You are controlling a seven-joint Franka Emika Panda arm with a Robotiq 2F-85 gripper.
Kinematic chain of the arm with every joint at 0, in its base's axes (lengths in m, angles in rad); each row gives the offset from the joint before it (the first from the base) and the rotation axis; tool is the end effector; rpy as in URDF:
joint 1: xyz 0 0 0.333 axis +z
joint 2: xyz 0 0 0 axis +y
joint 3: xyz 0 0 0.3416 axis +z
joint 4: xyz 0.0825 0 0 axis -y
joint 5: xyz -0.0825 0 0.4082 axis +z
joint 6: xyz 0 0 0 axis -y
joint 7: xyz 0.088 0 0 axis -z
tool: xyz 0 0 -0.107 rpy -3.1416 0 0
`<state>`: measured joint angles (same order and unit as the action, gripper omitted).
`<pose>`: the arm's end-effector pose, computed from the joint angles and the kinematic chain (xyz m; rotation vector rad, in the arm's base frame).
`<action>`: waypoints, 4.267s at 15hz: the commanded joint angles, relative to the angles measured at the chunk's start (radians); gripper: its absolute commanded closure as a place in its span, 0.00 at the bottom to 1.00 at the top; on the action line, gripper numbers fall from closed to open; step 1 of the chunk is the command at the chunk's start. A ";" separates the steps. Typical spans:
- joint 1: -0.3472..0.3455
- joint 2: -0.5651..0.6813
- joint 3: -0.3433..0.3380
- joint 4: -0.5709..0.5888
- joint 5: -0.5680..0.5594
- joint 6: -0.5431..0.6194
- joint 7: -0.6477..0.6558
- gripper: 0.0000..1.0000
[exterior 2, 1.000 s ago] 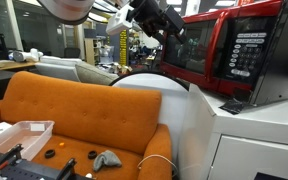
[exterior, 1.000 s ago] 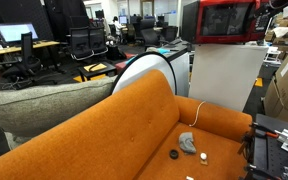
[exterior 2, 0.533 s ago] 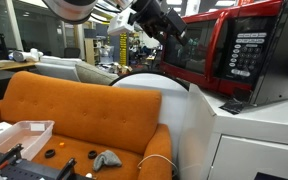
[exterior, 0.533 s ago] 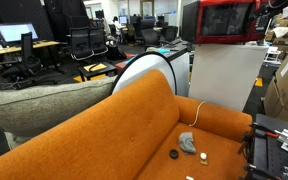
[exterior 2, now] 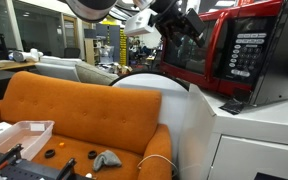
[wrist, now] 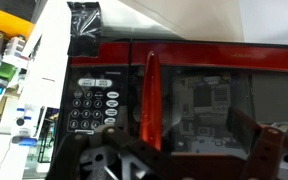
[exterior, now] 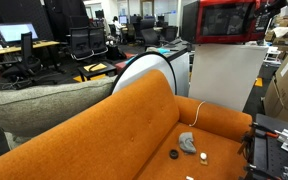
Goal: Open the microwave door
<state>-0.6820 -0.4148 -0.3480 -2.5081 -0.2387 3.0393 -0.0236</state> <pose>0.2463 -0.4060 0.5435 2.2637 -0.9871 1.0760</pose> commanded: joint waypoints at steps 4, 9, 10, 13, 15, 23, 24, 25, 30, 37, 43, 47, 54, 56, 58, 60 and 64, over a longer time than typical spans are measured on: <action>0.067 0.160 -0.042 0.141 0.067 0.011 -0.052 0.00; 0.113 0.240 -0.095 0.225 0.113 0.000 -0.066 0.00; 0.119 0.247 -0.105 0.231 0.122 0.003 -0.073 0.00; 0.146 0.259 -0.131 0.233 0.151 -0.003 -0.107 0.00; 0.165 0.265 -0.145 0.232 0.165 -0.005 -0.121 0.00; 0.225 0.286 -0.195 0.257 0.240 -0.015 -0.162 0.02; 0.233 0.286 -0.200 0.258 0.251 -0.016 -0.167 0.25; 0.240 0.288 -0.205 0.257 0.261 -0.015 -0.170 0.27; 0.270 0.298 -0.228 0.265 0.297 -0.024 -0.183 0.59; 0.284 0.306 -0.260 0.272 0.313 -0.030 -0.197 0.92; 0.297 0.272 -0.273 0.241 0.307 -0.028 -0.216 0.92; 0.303 0.227 -0.274 0.196 0.290 -0.024 -0.234 0.92; 0.311 0.160 -0.265 0.144 0.269 -0.034 -0.253 0.92; 0.315 0.134 -0.262 0.121 0.264 -0.040 -0.261 0.92; 0.319 0.107 -0.262 0.098 0.260 -0.046 -0.272 0.92; 0.314 0.078 -0.260 0.073 0.251 -0.050 -0.285 0.92; 0.306 -0.036 -0.259 -0.001 0.214 -0.099 -0.311 0.92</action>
<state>-0.3894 -0.3621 -0.6122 -2.4467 0.0001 3.0086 -0.3085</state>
